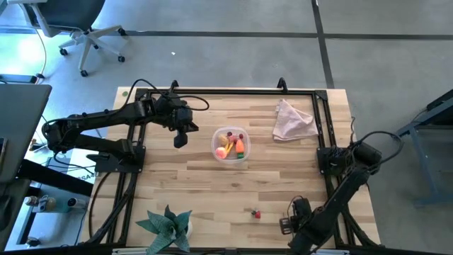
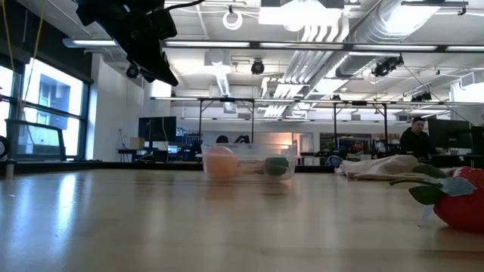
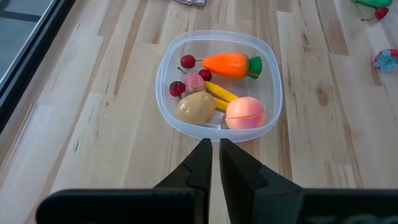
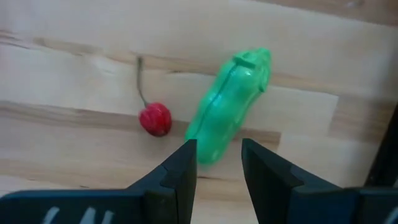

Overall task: Pick and placing Produce into tupperware
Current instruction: Put the green pea into the transparent bin

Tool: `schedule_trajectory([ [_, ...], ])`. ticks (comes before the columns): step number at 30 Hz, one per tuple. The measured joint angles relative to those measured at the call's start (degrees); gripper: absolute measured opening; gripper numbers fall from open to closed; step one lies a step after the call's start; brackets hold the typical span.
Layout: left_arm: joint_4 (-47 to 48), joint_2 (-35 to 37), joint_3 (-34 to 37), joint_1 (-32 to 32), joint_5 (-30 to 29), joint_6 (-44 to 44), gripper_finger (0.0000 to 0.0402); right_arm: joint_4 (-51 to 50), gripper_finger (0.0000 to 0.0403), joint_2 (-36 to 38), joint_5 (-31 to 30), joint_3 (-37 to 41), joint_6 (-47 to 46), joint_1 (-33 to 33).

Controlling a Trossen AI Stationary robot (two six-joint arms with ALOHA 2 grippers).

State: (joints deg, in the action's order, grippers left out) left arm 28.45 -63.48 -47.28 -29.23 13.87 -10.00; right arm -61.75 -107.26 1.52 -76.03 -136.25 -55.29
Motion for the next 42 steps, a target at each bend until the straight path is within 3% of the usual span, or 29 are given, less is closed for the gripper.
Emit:
schedule_trajectory([
  [6,0.0,0.0,0.0,0.0,0.0,0.0,0.0021,0.2,0.0119,-0.1,-0.4,0.0,-1.4,0.0],
  [16,0.0,0.0,0.0,0.0,0.0,0.0,0.0021,2.7,0.0119,-0.1,-11.3,0.0,-1.8,1.4],
  [34,0.0,0.0,0.0,0.0,0.0,0.0,0.0021,2.6,0.0119,-0.1,-12.6,0.0,-10.5,1.4],
  [42,0.0,0.0,0.0,0.0,0.0,0.0,0.0021,-2.5,0.0119,-0.1,-7.3,0.0,-22.3,0.5],
])
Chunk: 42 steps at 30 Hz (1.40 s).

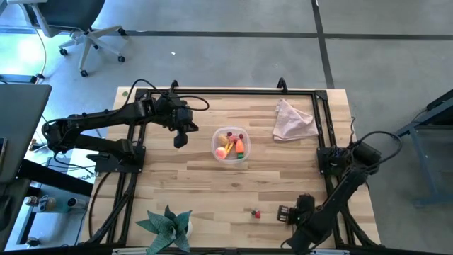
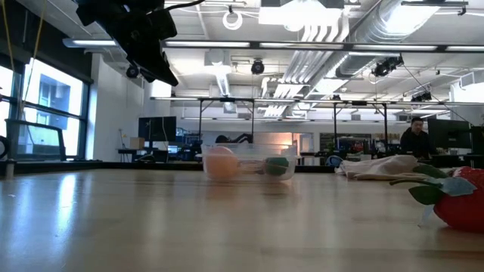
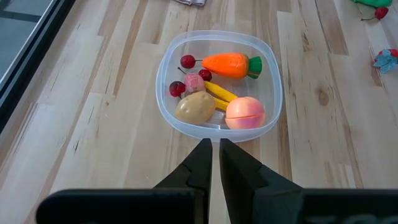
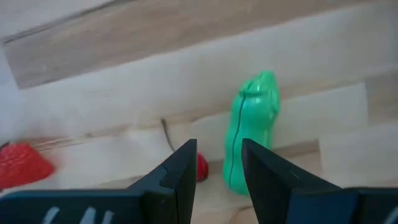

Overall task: Pick and placing Produce into tupperware
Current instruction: Put the green pea into the transparent bin

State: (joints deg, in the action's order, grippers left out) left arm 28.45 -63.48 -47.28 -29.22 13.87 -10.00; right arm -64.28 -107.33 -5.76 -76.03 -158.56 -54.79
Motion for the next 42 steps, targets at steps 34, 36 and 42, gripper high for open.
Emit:
schedule_trajectory([
  [34,0.0,0.0,0.0,0.0,0.0,0.0,0.0021,-1.0,0.0131,-1.8,3.0,0.0,-9.5,-1.1],
  [36,0.0,0.0,0.0,0.0,0.0,0.0,0.0021,-1.0,0.0143,-1.8,3.3,0.0,-9.6,-1.1],
  [42,0.0,0.0,0.0,0.0,0.0,0.0,0.0021,-0.9,0.0177,-1.8,3.3,0.0,-9.6,-1.1],
])
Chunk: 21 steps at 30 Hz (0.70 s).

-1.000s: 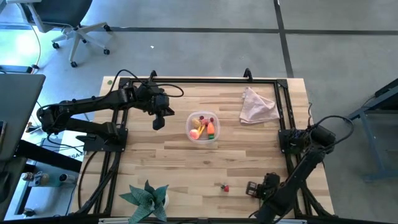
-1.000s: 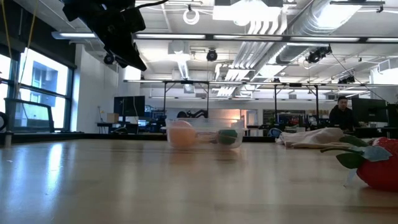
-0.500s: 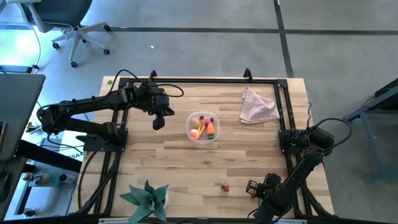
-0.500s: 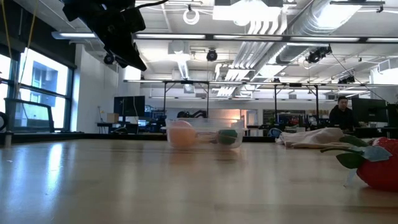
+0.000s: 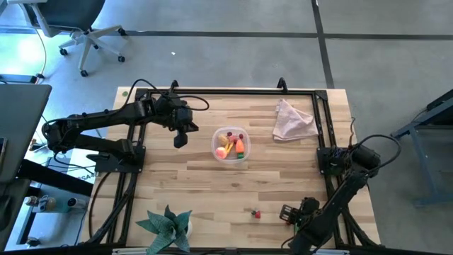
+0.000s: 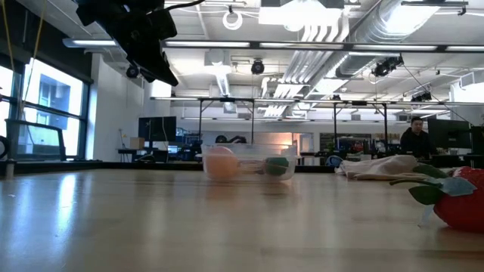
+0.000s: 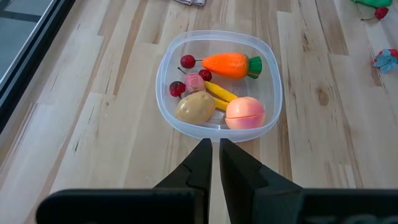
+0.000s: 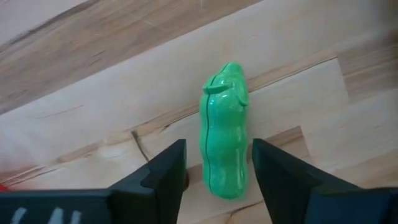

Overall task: Pick and placing Produce into tupperware
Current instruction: Put the green pea into the transparent bin

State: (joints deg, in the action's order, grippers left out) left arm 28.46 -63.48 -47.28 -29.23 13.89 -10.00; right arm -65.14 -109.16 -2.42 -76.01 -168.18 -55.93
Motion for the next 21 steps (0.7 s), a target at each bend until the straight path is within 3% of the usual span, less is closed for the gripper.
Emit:
schedule_trajectory([
  [21,0.0,0.0,0.0,0.0,0.0,0.0,0.0021,-1.1,0.0186,-5.1,1.0,0.0,0.2,-0.2],
])
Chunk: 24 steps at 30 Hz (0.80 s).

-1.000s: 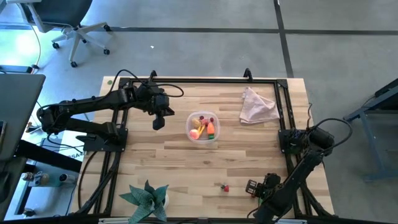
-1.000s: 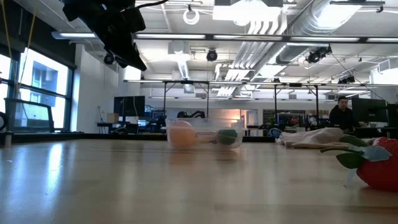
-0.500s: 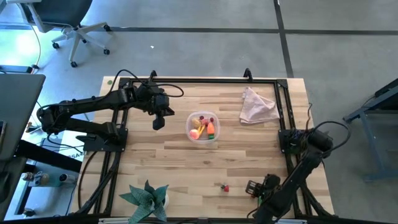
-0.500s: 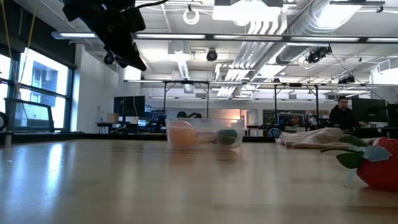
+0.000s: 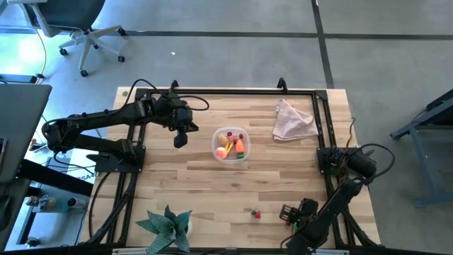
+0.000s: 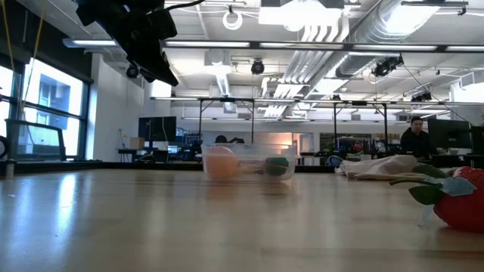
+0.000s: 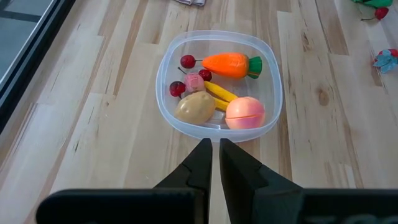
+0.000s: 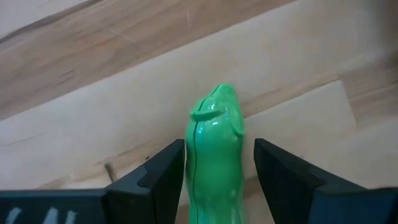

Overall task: Pick and placing Produce into tupperware
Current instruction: Put the green pea into the transparent bin

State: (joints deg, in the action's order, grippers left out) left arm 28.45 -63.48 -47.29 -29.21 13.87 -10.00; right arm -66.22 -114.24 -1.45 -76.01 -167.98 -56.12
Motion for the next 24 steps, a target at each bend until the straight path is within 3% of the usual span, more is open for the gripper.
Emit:
schedule_trajectory([
  [24,0.0,0.0,0.0,0.0,0.0,0.0,0.0021,1.0,0.0186,-1.4,-0.8,0.0,2.1,1.5],
])
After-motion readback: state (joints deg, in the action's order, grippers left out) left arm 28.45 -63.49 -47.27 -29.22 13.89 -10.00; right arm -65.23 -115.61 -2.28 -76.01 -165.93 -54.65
